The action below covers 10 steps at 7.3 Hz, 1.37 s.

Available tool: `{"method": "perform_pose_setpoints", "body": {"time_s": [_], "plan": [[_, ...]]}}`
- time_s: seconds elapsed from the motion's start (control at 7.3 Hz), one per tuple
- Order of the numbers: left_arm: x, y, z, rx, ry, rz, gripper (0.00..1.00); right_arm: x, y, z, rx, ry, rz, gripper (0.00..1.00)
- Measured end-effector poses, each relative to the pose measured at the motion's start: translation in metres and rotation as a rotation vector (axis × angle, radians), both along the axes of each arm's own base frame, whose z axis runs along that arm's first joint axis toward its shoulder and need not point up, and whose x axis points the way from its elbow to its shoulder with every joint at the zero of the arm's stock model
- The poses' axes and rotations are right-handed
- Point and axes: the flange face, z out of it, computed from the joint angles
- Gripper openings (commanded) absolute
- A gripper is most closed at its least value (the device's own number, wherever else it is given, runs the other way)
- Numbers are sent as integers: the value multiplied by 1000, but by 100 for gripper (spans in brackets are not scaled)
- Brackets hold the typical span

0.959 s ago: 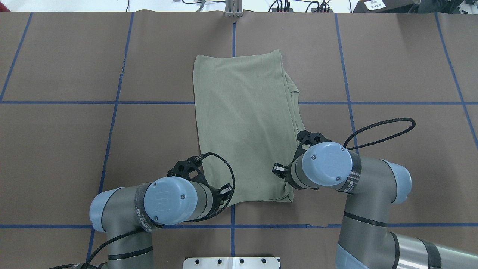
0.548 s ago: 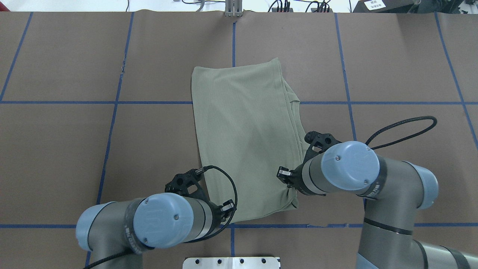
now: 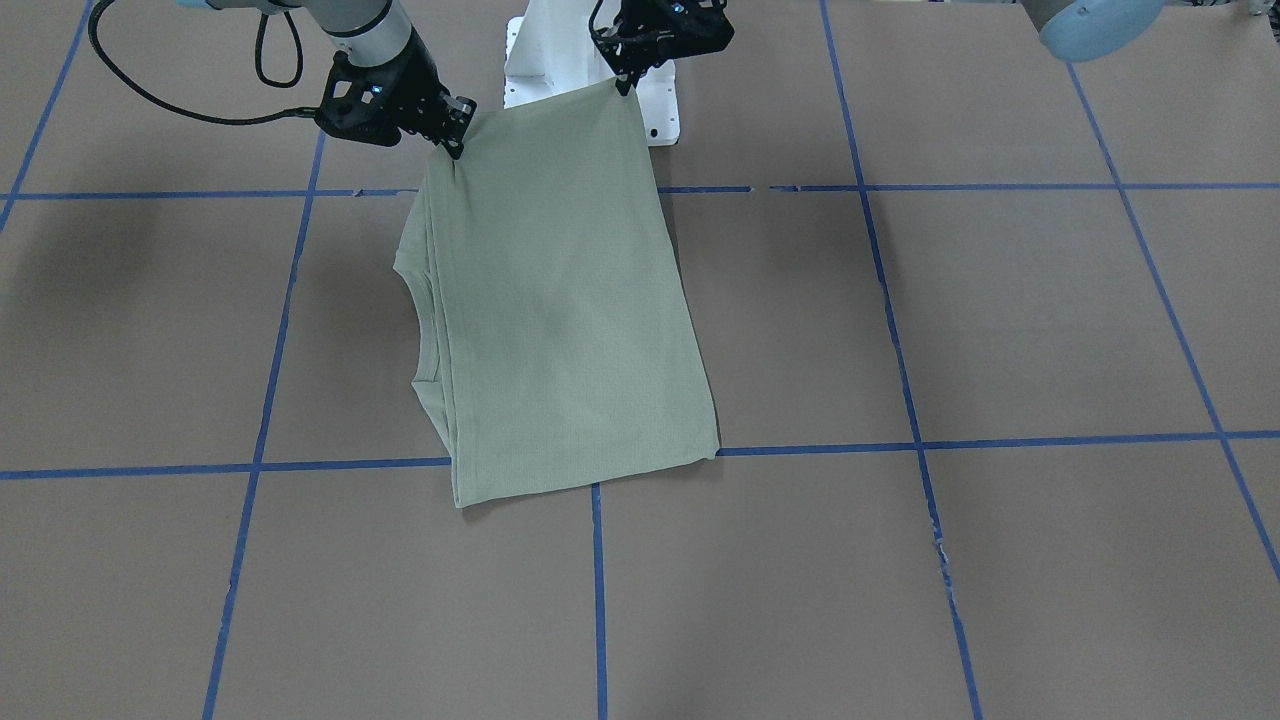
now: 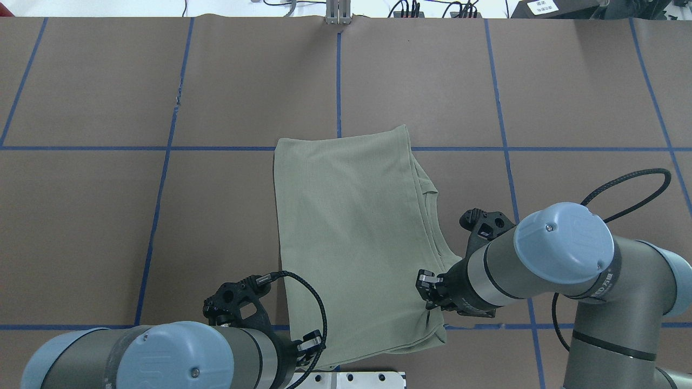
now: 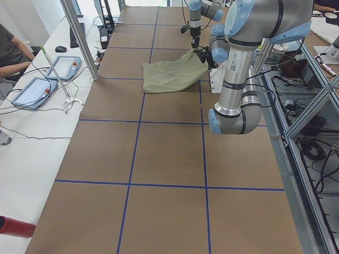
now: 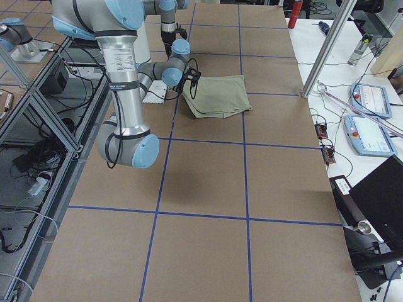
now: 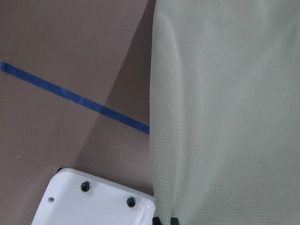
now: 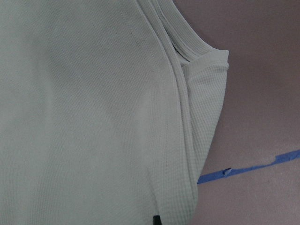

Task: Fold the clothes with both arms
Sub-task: 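Lift the near end with both grippers and fold it toward the collar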

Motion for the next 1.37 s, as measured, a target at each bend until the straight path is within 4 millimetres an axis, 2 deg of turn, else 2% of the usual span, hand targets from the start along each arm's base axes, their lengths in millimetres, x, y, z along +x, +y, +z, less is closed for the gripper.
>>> {"method": "perform_pose_setpoints", "body": {"time_s": [0.14,0.27,0.41,0.68,0.82,1.1,1.37], "plan": [[-4,-8,-1,5,-1,-13,0,0,-2,-3,0,-6,3,0],[-10,-24,-2,19,0,-37,0,1,-14,-9,4,-16,26,0],[-18,-48,-2,42,-5,-71,0,4,-37,-18,11,-27,71,0],[-34,-113,7,83,-45,-164,0,23,-102,-36,29,-42,193,0],[-39,-142,8,107,-61,-200,0,24,-135,-39,28,-31,243,0],[-39,-193,13,126,-69,-272,0,0,-201,-34,29,-8,305,0],[-32,-241,19,129,-76,-336,0,-14,-240,-17,41,-20,337,0]]}}
